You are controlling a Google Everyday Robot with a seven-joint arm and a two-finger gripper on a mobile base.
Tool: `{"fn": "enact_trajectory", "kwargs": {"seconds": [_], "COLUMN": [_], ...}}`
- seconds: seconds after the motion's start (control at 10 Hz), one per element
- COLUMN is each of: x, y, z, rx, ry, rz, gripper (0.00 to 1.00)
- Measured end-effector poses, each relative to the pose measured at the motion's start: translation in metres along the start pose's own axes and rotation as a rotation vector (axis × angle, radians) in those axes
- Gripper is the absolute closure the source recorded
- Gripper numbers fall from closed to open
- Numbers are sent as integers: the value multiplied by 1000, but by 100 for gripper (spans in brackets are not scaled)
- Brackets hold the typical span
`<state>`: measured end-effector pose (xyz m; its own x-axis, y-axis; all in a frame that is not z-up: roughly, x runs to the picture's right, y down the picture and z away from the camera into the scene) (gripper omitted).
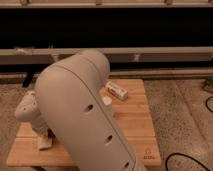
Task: Place the pepper in the ceramic bowl
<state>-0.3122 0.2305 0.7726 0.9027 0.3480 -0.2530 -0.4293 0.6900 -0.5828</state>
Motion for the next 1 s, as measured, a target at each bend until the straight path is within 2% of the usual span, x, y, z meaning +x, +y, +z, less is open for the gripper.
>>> {"fn": "enact_trajectory", "kwargs": {"seconds": [0.1, 0.2, 0.3, 0.7, 0.9, 1.0], "x": [1, 1, 0, 0, 1, 3], "y": [-1, -2, -1, -10, -15, -18], "z": [-6, -12, -18, -43, -51, -55], "rx": [11, 25, 33, 88, 97, 91], "ry": [-13, -25, -34, -43, -49, -49], "rz": [1, -1, -4, -21, -30, -28], "gripper": [93, 99, 100, 100, 100, 94]}}
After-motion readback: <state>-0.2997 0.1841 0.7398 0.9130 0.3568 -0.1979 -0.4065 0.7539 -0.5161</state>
